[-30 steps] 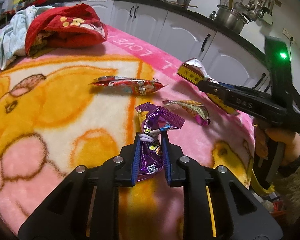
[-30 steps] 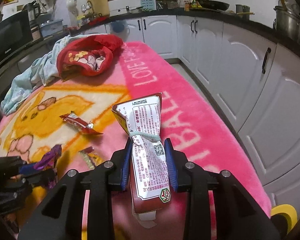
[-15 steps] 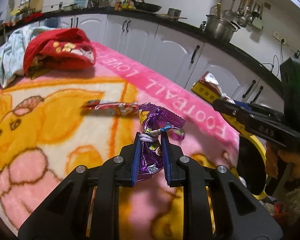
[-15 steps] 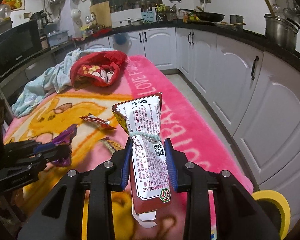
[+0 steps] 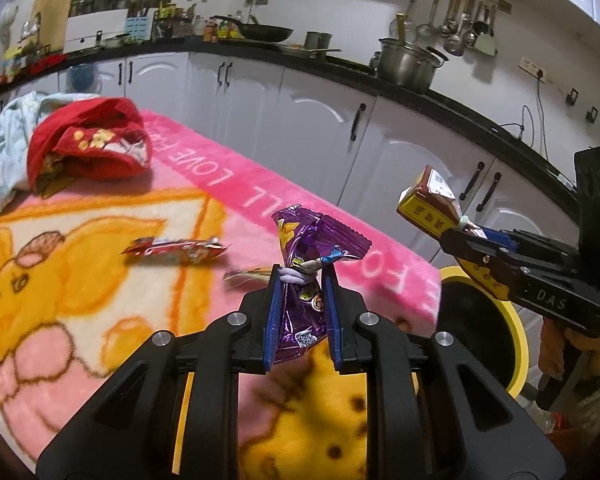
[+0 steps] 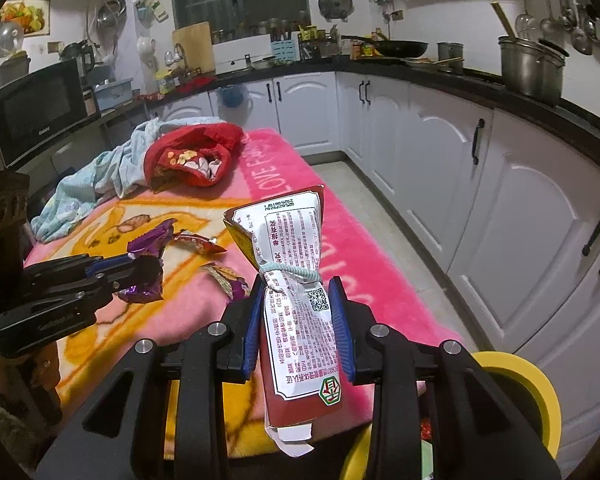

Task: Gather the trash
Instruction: 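Carry the purple wrapper with the left tool while the right tool carries the silver wrapper to the bin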

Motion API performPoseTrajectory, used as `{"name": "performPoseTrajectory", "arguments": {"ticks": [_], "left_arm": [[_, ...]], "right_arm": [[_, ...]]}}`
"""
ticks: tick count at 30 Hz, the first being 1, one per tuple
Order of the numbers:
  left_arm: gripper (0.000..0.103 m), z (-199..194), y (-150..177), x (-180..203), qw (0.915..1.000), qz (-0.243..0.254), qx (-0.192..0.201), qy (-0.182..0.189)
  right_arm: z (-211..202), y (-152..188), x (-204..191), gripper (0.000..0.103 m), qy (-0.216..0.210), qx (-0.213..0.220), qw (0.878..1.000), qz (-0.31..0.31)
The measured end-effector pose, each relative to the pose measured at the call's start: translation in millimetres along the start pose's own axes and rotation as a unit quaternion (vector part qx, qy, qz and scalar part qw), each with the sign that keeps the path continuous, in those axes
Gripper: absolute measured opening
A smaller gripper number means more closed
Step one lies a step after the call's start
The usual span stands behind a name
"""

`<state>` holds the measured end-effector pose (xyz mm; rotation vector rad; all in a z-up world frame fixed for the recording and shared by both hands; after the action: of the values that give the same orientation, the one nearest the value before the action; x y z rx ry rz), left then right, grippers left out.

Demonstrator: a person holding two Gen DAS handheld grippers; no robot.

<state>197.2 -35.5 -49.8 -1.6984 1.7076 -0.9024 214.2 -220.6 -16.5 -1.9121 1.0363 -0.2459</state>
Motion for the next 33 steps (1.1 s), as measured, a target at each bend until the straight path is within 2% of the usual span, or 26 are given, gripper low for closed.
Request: {"name": "performPoseTrajectory", "arguments": {"ticks": [17, 33], "left_arm": [[0.014, -6.1, -13.4, 68.2, 0.9979, 0.043, 0.026, 0.041], [0.014, 4.6, -15.0, 144.8, 0.9916, 0.091, 0.028, 0.088]], "right_arm": [[-71.9, 30.3, 33.9, 0.03, 0.054, 0.036, 0.997, 0.032], [-117.2, 79.8, 73.4, 0.03, 0.104, 0.037, 0.991, 0.072]]}}
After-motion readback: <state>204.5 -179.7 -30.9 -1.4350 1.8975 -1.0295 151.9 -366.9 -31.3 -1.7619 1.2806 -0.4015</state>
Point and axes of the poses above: each gripper's, at about its wrist camera, not at the fingertips, and z roughly the way its jaws point, x to its right, y to its underside, the point moved 3 cm from there along z, roughly the way its jaws point, and after that the axes turned 14 degrees about -y, right-handed, at the moved point
